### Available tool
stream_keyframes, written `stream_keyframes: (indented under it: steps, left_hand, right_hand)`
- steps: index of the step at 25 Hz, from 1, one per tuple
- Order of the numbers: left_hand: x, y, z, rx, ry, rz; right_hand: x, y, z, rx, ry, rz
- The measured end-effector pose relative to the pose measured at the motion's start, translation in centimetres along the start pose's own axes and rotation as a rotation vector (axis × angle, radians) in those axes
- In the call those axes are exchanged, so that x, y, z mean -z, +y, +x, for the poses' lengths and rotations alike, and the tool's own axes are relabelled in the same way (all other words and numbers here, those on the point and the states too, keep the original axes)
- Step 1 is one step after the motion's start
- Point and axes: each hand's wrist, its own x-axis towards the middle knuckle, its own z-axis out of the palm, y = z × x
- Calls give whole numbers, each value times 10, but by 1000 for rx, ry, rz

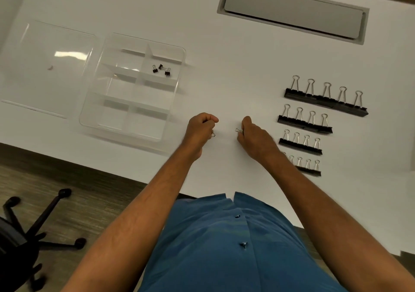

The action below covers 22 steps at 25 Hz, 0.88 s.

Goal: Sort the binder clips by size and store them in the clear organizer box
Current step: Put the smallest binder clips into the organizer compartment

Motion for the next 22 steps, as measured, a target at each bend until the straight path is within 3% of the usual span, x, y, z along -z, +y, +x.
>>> stream_keyframes:
  steps: [4,9,13,17,22]
  left_hand:
    - [31,22,7,12,-7,-176]
    - [90,55,23,2,44,-228]
    - [144,76,47,-65,134,-110]
    - [194,92,82,-205,244,145]
    - [236,103,138,-439,338,614]
  right_hand:
    - [1,-11,12,-169,18,136]
    - [36,-73,40,-450,-85,913]
    - [69,-145,74,-348,-146,1272]
    - [80,-223,121,-191,-154,1214]
    - [73,-304,167,59,-84,798]
